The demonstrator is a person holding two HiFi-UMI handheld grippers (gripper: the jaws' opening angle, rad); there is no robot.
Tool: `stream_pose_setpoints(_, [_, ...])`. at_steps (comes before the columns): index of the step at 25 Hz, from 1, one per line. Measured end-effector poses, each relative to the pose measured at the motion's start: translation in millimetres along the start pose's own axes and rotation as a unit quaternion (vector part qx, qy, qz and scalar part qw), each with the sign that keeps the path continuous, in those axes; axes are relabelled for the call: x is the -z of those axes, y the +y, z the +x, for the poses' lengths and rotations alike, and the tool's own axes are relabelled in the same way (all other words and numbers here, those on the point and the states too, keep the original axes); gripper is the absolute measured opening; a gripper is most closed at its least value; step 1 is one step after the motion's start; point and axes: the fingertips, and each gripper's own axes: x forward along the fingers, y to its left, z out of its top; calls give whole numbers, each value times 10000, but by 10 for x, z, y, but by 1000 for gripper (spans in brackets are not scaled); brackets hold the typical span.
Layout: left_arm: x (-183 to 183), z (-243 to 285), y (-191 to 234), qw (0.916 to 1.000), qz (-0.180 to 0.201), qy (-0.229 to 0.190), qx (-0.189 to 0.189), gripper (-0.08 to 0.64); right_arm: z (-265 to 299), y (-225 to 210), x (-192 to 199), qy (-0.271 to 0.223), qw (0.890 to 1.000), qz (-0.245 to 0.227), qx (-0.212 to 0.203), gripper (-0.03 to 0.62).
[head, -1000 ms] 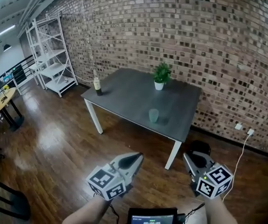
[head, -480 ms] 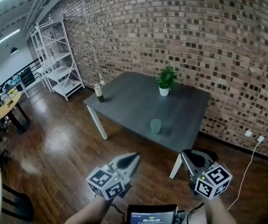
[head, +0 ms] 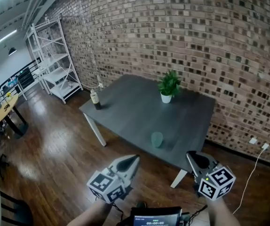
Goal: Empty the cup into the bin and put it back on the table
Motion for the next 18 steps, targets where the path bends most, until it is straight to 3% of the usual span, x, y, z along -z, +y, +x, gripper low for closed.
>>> stream_pose_setpoints(6, [79,393,467,9989,-148,93,439,5,631,-148,-17,4,10000,80,-13,2])
stream_pose_setpoints(11, [75,606,956,9980,-195,44,593,5,1096,-275,78,159,9998,29,96,2])
stream_pose_setpoints(13, [98,687,1089,9977,-161,128,649,5,1220,-335,115,251,9996,24,113,44])
stream_pose_setpoints(18, [192,866,1320,9973,-335,218,621,5,1482,-456,273,590,9982,37,-63,66])
